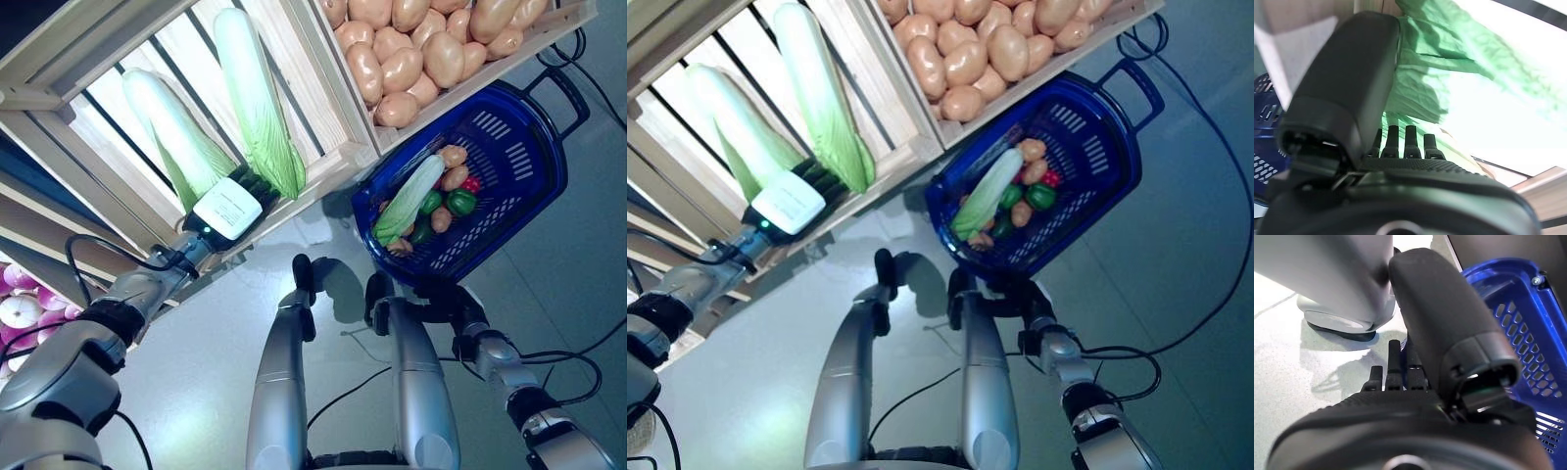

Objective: Put vegetables into the basket

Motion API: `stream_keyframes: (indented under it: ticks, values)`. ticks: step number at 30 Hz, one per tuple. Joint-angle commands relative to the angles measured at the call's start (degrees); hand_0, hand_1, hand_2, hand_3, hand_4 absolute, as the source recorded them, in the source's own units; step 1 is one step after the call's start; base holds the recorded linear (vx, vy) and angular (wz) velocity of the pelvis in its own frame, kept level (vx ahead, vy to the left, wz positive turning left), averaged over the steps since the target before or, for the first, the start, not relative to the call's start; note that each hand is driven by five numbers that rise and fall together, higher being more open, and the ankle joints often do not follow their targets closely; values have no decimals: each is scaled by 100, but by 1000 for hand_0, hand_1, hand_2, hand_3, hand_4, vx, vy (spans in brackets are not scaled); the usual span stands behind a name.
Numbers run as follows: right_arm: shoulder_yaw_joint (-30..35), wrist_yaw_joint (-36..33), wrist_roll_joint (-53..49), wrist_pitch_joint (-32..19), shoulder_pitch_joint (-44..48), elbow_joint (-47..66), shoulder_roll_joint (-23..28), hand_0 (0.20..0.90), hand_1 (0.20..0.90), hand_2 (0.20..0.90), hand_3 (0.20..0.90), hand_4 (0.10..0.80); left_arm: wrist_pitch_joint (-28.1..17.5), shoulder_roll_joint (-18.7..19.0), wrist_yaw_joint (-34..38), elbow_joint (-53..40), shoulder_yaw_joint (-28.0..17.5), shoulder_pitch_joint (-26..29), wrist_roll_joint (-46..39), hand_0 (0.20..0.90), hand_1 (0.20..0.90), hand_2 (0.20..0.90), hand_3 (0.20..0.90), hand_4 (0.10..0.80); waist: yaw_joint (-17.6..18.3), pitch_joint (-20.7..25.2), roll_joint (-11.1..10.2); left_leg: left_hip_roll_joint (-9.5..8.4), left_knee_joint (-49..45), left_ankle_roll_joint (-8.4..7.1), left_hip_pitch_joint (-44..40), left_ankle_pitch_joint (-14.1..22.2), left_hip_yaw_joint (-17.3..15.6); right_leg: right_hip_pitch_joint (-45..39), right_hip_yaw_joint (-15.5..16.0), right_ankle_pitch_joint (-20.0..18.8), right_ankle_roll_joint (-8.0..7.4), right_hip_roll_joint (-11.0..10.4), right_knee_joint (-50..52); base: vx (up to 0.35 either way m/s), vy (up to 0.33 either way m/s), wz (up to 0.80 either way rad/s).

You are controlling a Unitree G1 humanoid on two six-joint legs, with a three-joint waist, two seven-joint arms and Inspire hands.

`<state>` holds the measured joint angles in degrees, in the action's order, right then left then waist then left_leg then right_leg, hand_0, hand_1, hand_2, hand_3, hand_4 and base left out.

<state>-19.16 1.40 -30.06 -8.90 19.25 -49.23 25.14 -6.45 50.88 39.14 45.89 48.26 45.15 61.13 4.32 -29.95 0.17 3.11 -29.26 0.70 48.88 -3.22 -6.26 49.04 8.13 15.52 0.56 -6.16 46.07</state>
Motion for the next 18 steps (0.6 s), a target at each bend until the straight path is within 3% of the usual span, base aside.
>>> stream_keyframes:
  ticks: [1,18]
  values:
    - [-134,-262,-143,200,-363,79,216,900,900,900,900,800,293,23,215,63,-446,104,29,300,300,300,300,400,45,15,46,124,-686,-280,62,887,-105,-120,-77,-843,-178,95,-888,0,0,0]
    - [-194,-350,-168,256,-279,96,198,900,900,900,900,800,623,-4,150,178,-646,-197,-185,300,300,300,300,400,23,15,57,112,-559,-318,-35,832,-134,-211,-80,-844,-180,113,-972,0,0,0]
